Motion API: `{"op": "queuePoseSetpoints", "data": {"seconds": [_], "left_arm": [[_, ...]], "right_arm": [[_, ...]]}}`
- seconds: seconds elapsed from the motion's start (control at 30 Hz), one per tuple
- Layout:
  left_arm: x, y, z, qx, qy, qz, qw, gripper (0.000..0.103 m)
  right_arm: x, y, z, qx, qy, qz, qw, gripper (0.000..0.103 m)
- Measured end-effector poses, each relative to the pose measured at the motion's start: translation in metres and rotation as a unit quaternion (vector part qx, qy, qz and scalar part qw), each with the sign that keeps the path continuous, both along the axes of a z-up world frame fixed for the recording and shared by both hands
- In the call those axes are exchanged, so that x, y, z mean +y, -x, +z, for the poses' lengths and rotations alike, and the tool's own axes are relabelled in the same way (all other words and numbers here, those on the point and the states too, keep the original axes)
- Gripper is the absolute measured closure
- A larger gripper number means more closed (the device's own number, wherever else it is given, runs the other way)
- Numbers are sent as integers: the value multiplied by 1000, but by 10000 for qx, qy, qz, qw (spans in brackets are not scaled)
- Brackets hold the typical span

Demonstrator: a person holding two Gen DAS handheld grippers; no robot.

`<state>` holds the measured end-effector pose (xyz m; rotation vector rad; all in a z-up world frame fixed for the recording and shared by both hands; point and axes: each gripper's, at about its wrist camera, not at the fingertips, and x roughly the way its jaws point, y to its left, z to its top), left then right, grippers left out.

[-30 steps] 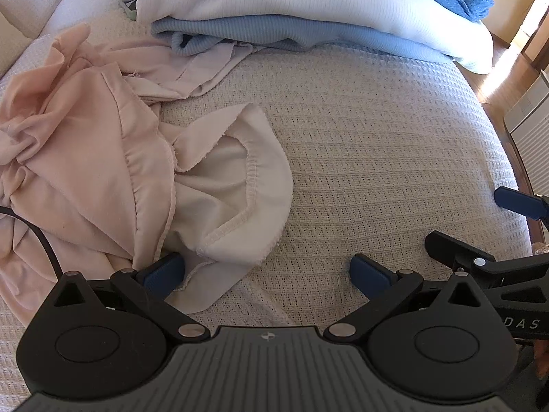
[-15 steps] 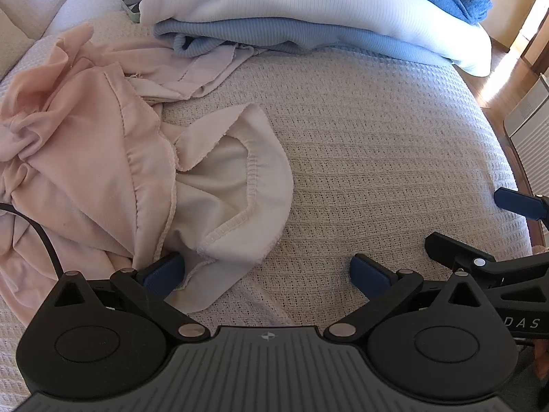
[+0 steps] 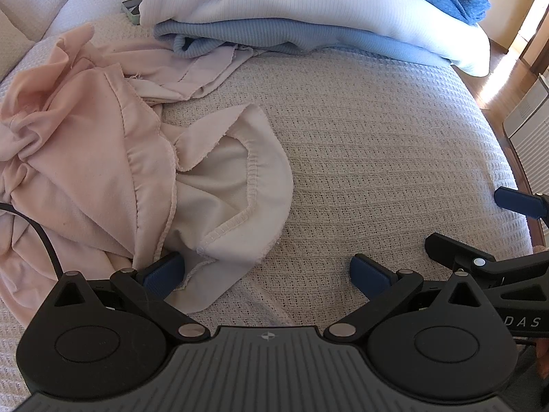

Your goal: Fold clothes

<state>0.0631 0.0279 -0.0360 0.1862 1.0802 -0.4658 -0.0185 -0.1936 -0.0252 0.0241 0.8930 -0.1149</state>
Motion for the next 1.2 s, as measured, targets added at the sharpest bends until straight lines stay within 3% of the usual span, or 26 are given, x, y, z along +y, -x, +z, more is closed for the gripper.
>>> {"op": "queuePoseSetpoints", "data": {"seconds": [0.17, 0.47, 1.2], "left_arm": [[-3, 10, 1, -55, 30, 3, 10000, 0], [-26, -8, -6, -45, 30, 12, 10000, 0], [-6, 4, 2, -145, 144, 89, 9998, 0]], "right_arm": [[1, 0, -1, -4, 36, 22, 10000, 0], [0, 0, 0, -3, 41, 40, 10000, 0], [-1, -1, -1, -14, 22, 41, 10000, 0]]}}
